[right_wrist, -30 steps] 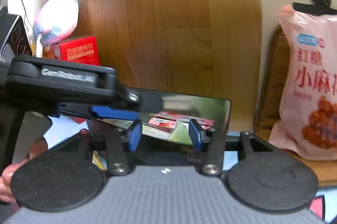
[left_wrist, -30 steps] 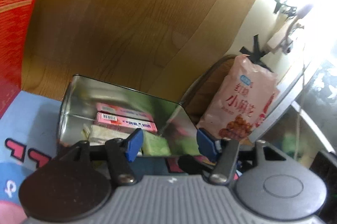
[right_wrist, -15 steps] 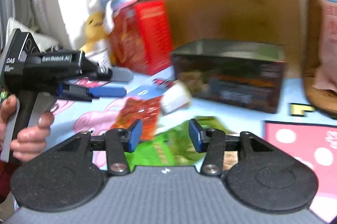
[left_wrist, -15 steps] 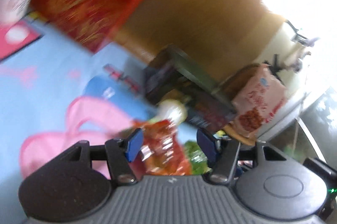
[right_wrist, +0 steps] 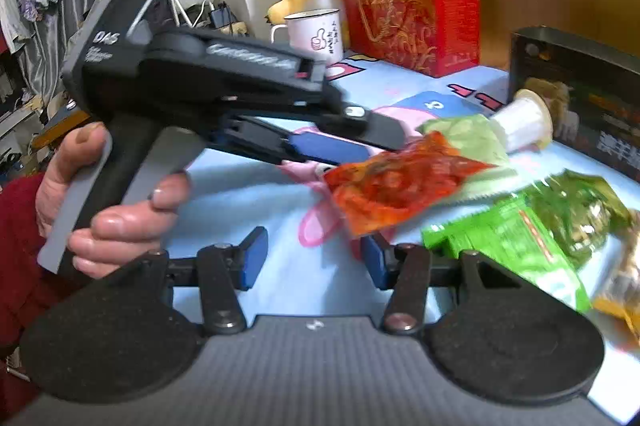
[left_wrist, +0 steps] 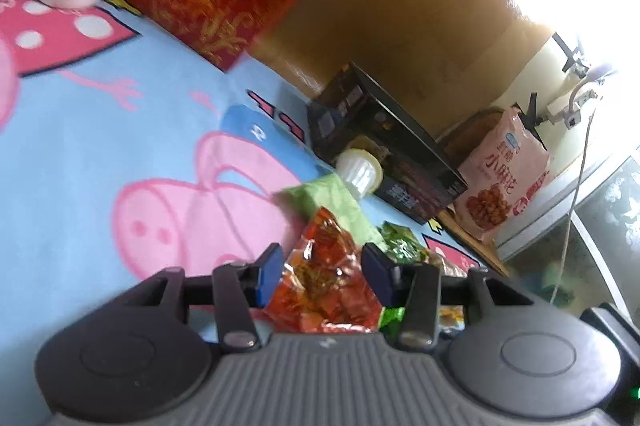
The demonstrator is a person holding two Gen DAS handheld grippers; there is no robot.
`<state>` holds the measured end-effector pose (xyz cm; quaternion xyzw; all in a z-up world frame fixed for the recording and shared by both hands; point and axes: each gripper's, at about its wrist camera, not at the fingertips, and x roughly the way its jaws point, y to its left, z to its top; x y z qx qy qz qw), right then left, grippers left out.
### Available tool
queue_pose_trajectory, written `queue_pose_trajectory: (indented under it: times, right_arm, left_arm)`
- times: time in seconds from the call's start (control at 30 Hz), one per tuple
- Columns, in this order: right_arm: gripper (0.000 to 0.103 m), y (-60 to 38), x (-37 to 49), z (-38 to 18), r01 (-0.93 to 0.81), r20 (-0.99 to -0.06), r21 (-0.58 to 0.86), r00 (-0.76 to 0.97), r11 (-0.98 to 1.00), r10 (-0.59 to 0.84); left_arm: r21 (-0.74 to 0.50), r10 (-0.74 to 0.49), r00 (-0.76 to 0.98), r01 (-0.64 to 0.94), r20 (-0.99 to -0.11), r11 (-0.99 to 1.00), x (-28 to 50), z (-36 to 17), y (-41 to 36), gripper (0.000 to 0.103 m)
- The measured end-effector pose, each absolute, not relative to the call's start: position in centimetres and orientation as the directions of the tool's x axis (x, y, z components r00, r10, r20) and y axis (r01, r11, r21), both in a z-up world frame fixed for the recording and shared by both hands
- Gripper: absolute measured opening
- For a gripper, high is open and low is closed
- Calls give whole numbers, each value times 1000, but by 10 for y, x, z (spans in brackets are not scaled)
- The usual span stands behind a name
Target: Organize snacks
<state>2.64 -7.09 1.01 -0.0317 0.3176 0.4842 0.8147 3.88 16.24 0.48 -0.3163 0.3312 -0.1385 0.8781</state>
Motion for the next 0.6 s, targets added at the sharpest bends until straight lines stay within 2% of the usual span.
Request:
queue_pose_trajectory:
  times: [0.23,0.43,0.6]
  right_arm:
    - [54,-117,41,20,-705,-503,352,412,616,759]
    - [55,-141,38,26,-647,-472,325,520,689,712]
    - [55,-148,40,15,-621,-527,204,582,757,619]
  left_arm:
    - [-651,-426,769,17,-477,759,38,14,178,45]
    - [-640,-470,725,52,-503,766,52,8,156,45]
    - [-608,-485,695,87,-531,789,47,5,138,45]
